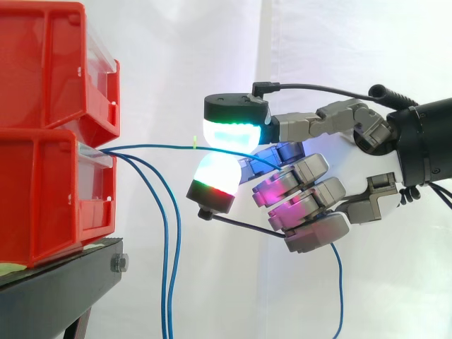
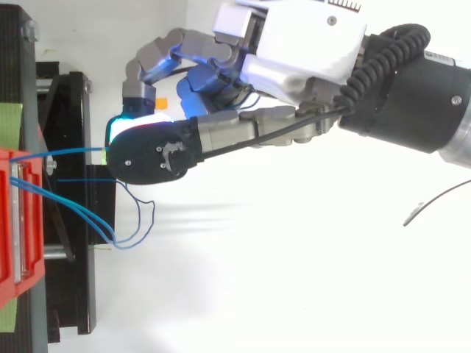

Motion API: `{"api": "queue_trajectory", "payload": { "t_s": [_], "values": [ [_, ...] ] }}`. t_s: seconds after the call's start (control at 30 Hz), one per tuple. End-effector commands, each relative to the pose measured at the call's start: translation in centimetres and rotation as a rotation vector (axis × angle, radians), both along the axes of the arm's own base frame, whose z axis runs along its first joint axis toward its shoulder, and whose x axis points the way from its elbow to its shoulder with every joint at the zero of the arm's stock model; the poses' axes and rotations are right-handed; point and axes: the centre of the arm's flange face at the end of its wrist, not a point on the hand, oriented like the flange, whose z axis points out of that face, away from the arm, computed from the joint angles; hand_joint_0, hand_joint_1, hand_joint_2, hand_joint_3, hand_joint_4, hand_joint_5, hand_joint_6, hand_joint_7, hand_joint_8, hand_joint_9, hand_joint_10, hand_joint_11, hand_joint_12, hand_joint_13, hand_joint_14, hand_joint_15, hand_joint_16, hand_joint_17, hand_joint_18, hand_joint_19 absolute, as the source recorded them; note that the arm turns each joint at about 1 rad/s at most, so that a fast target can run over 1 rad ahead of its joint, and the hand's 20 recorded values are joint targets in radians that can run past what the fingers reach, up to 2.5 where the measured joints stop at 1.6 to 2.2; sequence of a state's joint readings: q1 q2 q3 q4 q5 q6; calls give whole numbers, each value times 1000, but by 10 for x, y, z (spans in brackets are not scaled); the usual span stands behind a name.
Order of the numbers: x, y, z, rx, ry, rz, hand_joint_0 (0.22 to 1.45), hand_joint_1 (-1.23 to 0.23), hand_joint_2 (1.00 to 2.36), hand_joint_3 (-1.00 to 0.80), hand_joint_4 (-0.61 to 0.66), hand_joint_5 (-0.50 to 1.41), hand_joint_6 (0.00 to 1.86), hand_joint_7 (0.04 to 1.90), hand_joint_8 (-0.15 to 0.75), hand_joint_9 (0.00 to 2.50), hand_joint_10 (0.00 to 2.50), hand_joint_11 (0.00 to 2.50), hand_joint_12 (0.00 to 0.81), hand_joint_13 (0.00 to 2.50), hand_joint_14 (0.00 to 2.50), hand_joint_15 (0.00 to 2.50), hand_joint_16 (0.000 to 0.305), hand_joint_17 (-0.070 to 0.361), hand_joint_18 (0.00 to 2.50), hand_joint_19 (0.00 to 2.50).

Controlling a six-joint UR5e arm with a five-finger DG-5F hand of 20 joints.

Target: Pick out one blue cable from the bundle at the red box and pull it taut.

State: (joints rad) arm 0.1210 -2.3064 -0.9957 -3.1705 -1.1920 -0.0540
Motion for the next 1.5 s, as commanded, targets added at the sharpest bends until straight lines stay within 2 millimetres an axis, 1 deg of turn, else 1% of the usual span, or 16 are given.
{"api": "queue_trajectory", "payload": {
  "t_s": [0.0, 0.57, 0.7, 0.77, 0.83, 0.9, 0.97, 1.07, 1.2, 1.23, 1.27, 1.3, 1.37, 1.47],
  "values": [
    [0, 2, -1, 0, 4, 3, 597, -651, 1014, -344, 101, -184, 920, 952, 273, 800, 2500, 1279, 318, 869, 2500, 1294, 36, 82, 1184, 1687],
    [0, 3, -1, -1, 4, 3, 581, -578, 1008, -424, 122, -175, 915, 960, 285, 843, 2500, 1294, 320, 900, 2500, 1304, 37, 83, 1219, 1692],
    [0, 3, 1, 0, 1, 3, 589, -613, 1016, -319, 96, -172, 919, 975, 279, 849, 2500, 1308, 320, 905, 2500, 1301, 36, 82, 1220, 1686],
    [0, 5, 1, 0, 1, 5, 592, -626, 1018, -296, 92, -173, 921, 979, 279, 849, 2500, 1313, 320, 905, 2500, 1310, 36, 82, 1221, 1687],
    [0, 5, -1, 0, 2, 5, 592, -626, 1018, -308, 106, -173, 921, 980, 277, 848, 2500, 1337, 322, 904, 2500, 1333, 36, 82, 1219, 1689],
    [0, 5, 1, 0, 1, 5, 567, -580, 1009, -411, 125, -172, 921, 943, 279, 848, 2500, 1326, 325, 906, 2500, 1315, 38, 85, 1222, 1691],
    [0, 5, 1, 0, -1, 5, 542, -534, 1000, -500, 134, -172, 917, 946, 285, 847, 2500, 1322, 328, 910, 2500, 1298, 40, 89, 1230, 1696],
    [0, -1, 0, -1, -1, -8, 518, -493, 1000, -500, 145, -171, 909, 942, 291, 841, 2500, 1298, 334, 911, 2500, 1278, 42, 94, 1234, 1697],
    [-1, -4, 0, -2, -1, -15, 506, -495, 1000, -500, 150, -170, 908, 931, 298, 841, 2500, 1283, 336, 909, 2500, 1224, 42, 95, 1232, 1679],
    [-1, -4, 0, -2, -1, -15, 512, -498, 1000, -500, 146, -170, 907, 926, 294, 840, 2500, 1256, 335, 907, 2500, 1233, 42, 95, 1227, 1692],
    [-1, -6, -1, -2, 1, -17, 549, -480, 1000, -500, 134, -169, 903, 944, 280, 853, 2500, 1264, 317, 894, 2500, 1247, 38, 86, 1208, 1706],
    [-1, -5, -1, -2, 0, -17, 577, -483, 1007, -433, 114, -164, 901, 961, 271, 882, 2500, 1310, 316, 902, 2500, 1258, 37, 82, 1212, 1705],
    [-1, -5, -1, -3, 0, -21, 579, -508, 1015, -343, 94, -162, 903, 981, 281, 898, 2500, 1353, 318, 910, 2500, 1275, 37, 82, 1214, 1705],
    [-1, -6, -1, -5, -1, -32, 568, -557, 1021, -241, 98, -163, 904, 1001, 280, 888, 2500, 1381, 324, 914, 2500, 1295, 38, 84, 1213, 1706]
  ]
}}
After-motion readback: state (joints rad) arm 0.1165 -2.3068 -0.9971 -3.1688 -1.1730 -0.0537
